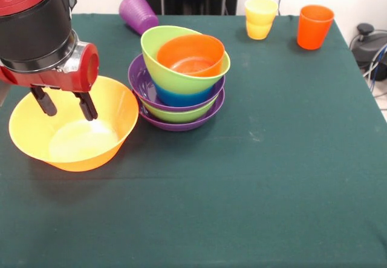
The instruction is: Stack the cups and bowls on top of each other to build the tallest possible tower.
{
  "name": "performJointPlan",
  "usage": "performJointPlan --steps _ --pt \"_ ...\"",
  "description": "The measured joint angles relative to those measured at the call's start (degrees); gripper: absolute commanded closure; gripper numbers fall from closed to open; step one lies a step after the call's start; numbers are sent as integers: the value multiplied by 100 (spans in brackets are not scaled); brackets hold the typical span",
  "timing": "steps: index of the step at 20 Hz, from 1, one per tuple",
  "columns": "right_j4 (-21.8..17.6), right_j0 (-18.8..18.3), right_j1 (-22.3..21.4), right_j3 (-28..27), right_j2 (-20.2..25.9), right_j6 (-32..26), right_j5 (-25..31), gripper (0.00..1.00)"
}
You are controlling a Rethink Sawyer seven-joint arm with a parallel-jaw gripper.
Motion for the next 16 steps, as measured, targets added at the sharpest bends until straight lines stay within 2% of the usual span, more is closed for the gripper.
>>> performJointPlan --steps 9,16 --pt "74 12 5 0 -61 0 -1 0" --pt "305 52 -26 21 -141 1 0 0"
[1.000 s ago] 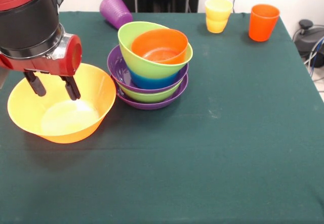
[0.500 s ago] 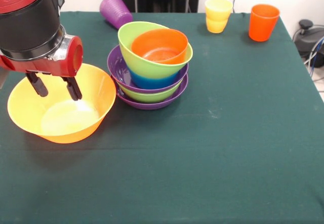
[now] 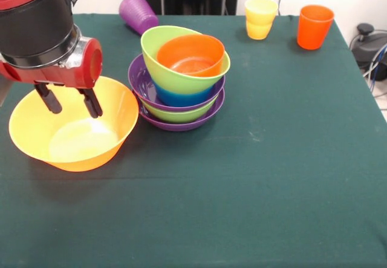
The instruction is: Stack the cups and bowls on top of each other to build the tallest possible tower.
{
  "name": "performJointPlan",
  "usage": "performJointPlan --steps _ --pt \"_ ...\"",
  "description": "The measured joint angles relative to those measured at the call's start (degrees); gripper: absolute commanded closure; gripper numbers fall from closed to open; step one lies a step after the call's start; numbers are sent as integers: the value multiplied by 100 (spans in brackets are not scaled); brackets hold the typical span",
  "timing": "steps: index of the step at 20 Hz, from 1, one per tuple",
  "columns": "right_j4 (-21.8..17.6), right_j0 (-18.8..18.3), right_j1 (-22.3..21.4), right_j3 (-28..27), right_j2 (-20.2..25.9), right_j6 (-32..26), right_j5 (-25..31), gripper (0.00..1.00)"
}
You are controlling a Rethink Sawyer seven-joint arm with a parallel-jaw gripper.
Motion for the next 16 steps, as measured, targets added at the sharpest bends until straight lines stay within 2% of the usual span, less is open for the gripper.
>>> performJointPlan --steps 5,6,9,16 --pt "219 30 -156 315 -131 14 -97 0" --pt "311 36 -259 550 -203 14 -223 0" --pt "424 48 -360 820 -285 32 -409 0" --pt "501 84 -249 882 -354 33 -634 0"
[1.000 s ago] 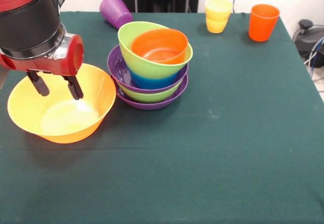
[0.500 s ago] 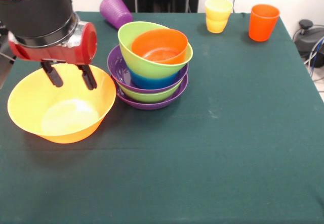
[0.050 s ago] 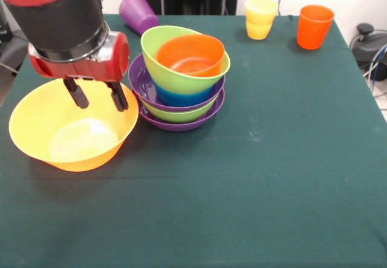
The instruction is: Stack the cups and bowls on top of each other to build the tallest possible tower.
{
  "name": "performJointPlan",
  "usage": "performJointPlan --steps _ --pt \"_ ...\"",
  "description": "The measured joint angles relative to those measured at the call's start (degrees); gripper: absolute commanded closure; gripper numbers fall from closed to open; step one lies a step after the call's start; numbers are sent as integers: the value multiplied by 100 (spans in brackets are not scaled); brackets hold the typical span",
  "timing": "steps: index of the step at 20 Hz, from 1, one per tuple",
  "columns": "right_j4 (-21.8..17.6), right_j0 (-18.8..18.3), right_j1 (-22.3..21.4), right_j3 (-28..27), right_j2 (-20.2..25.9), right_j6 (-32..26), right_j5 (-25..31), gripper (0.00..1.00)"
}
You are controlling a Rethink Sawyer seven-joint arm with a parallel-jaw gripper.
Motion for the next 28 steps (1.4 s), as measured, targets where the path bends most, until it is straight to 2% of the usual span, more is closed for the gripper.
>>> performJointPlan --steps 12,28 --pt "58 35 442 -82 -57 0 -59 0" --pt "379 34 387 210 -265 0 -562 0"
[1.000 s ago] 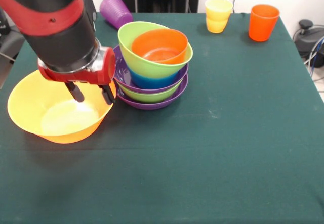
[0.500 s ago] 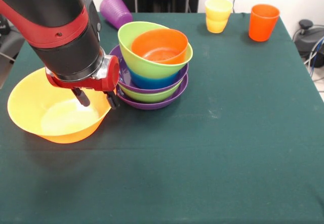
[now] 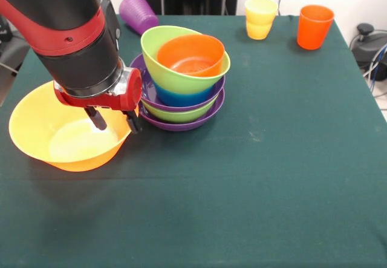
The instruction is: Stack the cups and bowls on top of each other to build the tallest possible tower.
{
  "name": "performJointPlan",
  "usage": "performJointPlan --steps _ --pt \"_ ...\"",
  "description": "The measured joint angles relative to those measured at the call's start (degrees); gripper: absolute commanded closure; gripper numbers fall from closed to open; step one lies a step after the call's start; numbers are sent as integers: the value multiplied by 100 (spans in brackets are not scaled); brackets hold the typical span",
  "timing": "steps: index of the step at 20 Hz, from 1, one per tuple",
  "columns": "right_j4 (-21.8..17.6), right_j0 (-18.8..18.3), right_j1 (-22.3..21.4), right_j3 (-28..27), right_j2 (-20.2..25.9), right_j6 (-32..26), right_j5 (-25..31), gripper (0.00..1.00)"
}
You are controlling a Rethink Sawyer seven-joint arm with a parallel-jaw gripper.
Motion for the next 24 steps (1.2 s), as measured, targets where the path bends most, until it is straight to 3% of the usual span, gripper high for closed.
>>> performJointPlan --steps 13,24 --pt "81 0 -101 224 -109 0 -481 0" --pt "82 0 -102 227 -278 0 -492 0"
